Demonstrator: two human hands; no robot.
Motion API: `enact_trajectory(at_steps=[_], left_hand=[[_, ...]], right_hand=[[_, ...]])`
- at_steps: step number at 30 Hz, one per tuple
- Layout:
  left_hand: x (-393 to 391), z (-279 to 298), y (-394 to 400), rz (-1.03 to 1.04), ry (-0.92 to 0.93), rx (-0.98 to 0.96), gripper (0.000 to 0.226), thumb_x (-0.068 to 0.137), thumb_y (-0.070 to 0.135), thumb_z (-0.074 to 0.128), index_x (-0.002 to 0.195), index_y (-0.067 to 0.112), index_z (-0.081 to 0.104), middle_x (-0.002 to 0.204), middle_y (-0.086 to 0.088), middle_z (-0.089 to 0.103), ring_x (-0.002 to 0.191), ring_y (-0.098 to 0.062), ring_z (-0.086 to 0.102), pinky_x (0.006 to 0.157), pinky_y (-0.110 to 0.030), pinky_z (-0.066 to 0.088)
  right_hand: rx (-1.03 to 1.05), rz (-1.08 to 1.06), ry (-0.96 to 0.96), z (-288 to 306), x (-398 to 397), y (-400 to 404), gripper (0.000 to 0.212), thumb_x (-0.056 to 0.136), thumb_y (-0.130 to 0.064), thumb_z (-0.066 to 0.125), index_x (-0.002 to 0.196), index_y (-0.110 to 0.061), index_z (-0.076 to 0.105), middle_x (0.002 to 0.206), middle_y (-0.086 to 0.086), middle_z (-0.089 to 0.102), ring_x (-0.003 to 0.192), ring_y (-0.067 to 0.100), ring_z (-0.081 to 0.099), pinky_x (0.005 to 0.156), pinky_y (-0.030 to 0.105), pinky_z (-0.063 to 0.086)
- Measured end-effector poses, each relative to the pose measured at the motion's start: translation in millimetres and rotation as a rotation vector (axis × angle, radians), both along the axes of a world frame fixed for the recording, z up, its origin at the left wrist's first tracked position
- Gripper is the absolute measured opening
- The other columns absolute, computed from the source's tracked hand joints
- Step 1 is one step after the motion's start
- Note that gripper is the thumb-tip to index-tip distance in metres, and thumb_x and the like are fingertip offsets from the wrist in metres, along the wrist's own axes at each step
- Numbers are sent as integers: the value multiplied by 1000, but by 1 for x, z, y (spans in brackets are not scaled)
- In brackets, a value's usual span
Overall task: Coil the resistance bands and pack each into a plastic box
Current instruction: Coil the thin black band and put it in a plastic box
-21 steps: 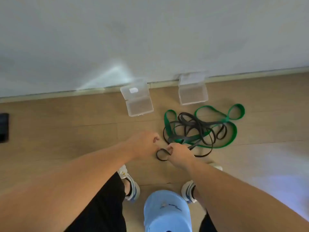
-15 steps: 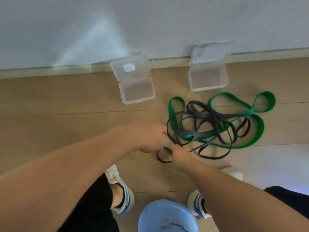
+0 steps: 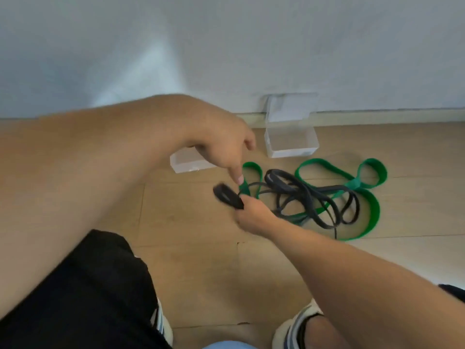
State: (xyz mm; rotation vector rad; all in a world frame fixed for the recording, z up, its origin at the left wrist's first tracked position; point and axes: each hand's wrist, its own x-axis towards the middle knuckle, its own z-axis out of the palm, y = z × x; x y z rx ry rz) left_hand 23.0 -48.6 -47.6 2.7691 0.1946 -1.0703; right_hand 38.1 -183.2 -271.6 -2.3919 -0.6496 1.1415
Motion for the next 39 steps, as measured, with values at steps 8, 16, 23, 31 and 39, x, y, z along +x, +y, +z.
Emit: enact_trajectory(at_steps=[8, 16, 23, 31, 39], left_hand=[[-26, 87, -31, 149, -152, -90, 57, 80, 40, 85, 127, 16, 65, 100, 1, 75, 83, -17, 72, 75, -30, 59], [-15, 146, -22, 227, -565, -760, 33, 86, 43, 72, 76, 12, 77, 45, -1, 46, 41, -16, 41, 48, -19, 40], [24, 67, 34, 422, -560, -682, 48, 95, 54, 59, 80, 11, 72, 48, 1, 47, 44, -16, 42, 53, -29, 38], [25, 29, 46, 302, -259, -436, 41, 83, 49, 79, 85, 10, 64, 60, 2, 64, 48, -14, 58, 48, -22, 46], [6, 39, 30, 386, -313, -610, 37, 72, 35, 91, 80, 5, 70, 51, -1, 59, 40, -14, 56, 42, -24, 45]], right_hand=[[347, 246, -379, 258, 18, -31, 14, 86, -15, 57, 97, -22, 63, 93, 2, 69, 86, 22, 63, 72, 31, 50], [327, 218, -21, 261, 69, -76, 24, 80, -16, 82, 103, -19, 75, 100, 2, 78, 98, 17, 74, 95, 33, 57], [1, -86, -63, 169, 123, -81, 46, 86, -59, 67, 96, -15, 76, 85, -2, 73, 82, 16, 67, 79, 29, 54], [538, -484, -1145, 248, 187, -74, 31, 91, -39, 67, 75, -17, 52, 57, -6, 45, 66, 24, 44, 60, 34, 38], [-733, 408, -221, 190, 172, -100, 93, 71, -48, 85, 150, -25, 41, 147, -2, 53, 131, 26, 52, 111, 43, 41]])
